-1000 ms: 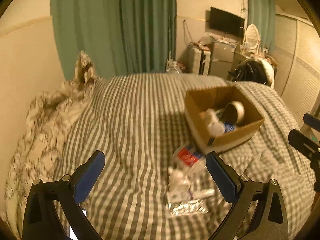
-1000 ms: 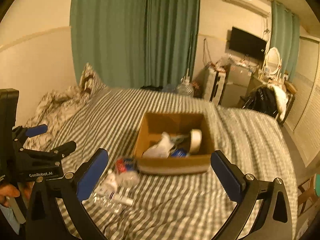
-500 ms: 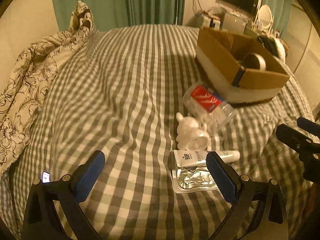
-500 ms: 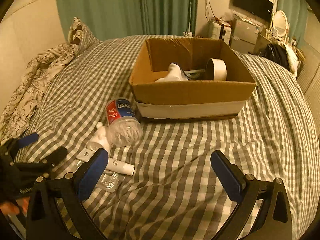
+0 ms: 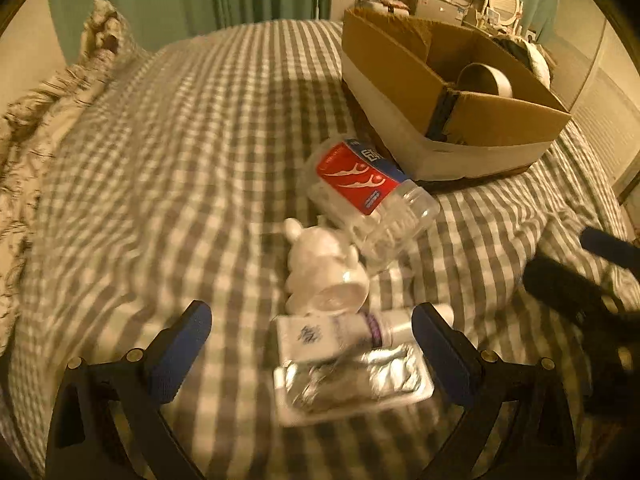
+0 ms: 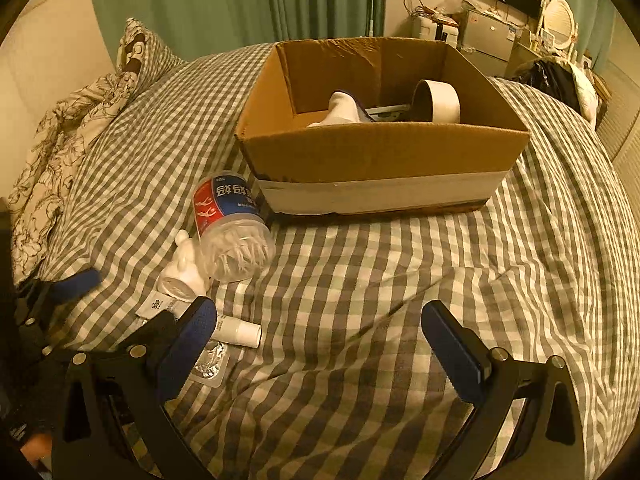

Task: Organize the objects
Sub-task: 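Grasp the white figurine with the left gripper, then grasp the white tube with the right gripper while the left gripper holds the figurine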

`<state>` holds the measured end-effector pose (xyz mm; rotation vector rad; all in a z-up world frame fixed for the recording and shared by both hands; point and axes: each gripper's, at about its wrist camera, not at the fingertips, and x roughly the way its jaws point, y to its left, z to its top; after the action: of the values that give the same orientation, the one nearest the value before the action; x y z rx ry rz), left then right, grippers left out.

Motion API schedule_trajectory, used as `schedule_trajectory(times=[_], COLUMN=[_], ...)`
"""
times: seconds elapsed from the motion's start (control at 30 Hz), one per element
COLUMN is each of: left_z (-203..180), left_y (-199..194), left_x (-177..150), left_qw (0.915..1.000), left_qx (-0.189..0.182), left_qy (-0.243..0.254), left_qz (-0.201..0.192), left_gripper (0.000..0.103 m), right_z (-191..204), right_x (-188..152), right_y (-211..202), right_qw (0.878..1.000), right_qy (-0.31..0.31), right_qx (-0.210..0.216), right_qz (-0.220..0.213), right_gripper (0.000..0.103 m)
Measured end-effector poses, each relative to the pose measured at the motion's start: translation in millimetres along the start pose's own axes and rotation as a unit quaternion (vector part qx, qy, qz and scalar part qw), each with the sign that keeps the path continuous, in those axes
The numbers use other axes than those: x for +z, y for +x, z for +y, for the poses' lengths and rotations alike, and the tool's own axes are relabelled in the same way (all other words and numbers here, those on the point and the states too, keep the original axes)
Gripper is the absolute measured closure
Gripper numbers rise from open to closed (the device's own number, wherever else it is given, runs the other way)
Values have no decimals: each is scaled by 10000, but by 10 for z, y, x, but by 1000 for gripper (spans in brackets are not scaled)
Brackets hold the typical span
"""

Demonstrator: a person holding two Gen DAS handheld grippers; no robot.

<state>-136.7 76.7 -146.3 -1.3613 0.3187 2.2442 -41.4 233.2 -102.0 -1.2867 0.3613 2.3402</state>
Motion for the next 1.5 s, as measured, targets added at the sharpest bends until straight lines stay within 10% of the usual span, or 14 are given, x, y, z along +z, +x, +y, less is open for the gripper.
schedule_trajectory(times=[0.2, 0.47, 1.0, 1.5], left_z=[12, 165, 584, 528], left_y=[405, 32, -536, -652], left_x=[137, 47, -356, -470], left_qw=[9973, 9970, 9988, 9983], left_qx=[-323, -678, -178, -118], left_qy=[-120, -336, -364, -367], left_qz=[646, 179, -285, -427], left_gripper=[47, 48, 48, 48], right_z=[-41, -9, 820, 957], right_x=[12, 22, -65, -207], right_y=[31, 108, 772, 687], right_qw=[9999, 9998, 9773, 9735], right_qy=[146, 57, -1500, -1544], right_qx=[32, 61, 890, 1098], right_qz=[47, 152, 1201, 1282], right_gripper=[0, 0, 14, 76])
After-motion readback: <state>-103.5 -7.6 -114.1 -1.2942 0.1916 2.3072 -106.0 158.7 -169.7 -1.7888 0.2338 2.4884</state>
